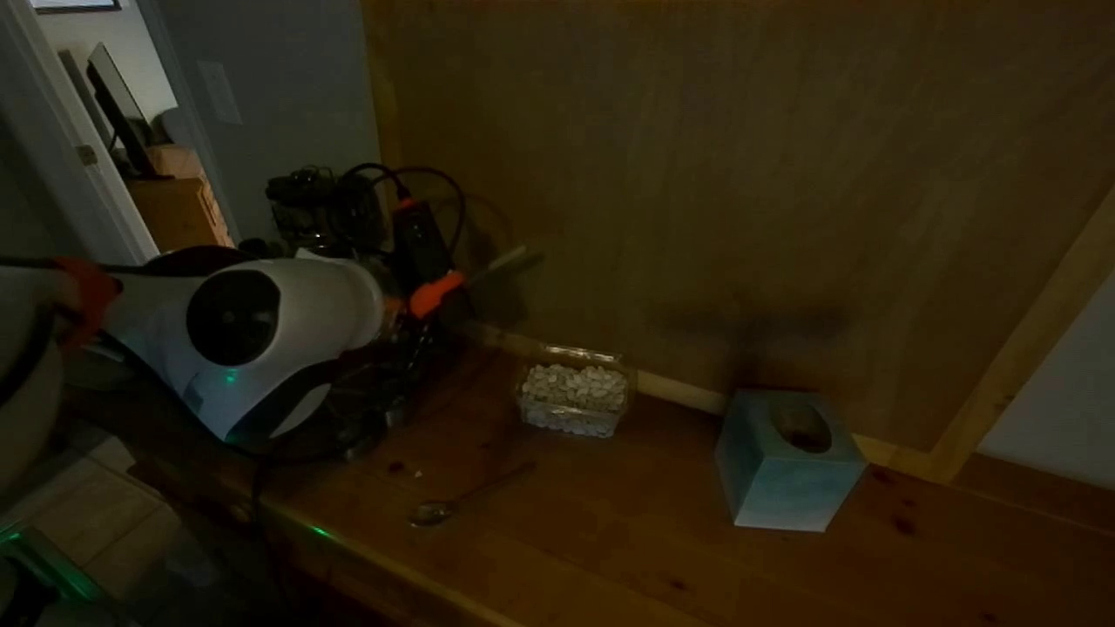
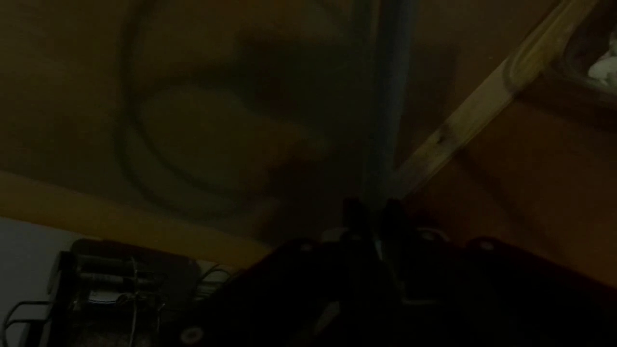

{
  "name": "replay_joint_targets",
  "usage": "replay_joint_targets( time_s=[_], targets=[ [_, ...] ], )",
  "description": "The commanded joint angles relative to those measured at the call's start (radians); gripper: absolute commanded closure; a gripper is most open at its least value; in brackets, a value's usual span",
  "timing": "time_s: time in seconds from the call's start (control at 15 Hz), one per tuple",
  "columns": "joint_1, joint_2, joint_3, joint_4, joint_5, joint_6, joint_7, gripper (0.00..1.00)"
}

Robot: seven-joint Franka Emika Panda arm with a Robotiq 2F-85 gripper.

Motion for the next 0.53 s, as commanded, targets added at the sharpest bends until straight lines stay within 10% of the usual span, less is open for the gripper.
replay_joint_targets(
  time_s=[0.0, 0.47],
  targets=[
    [0.018, -0.061, -0.032, 0.0, -0.06, 0.03, -0.009, 0.96],
    [0.037, -0.048, -0.059, -0.001, -0.087, 0.105, -0.017, 0.96]
  ],
)
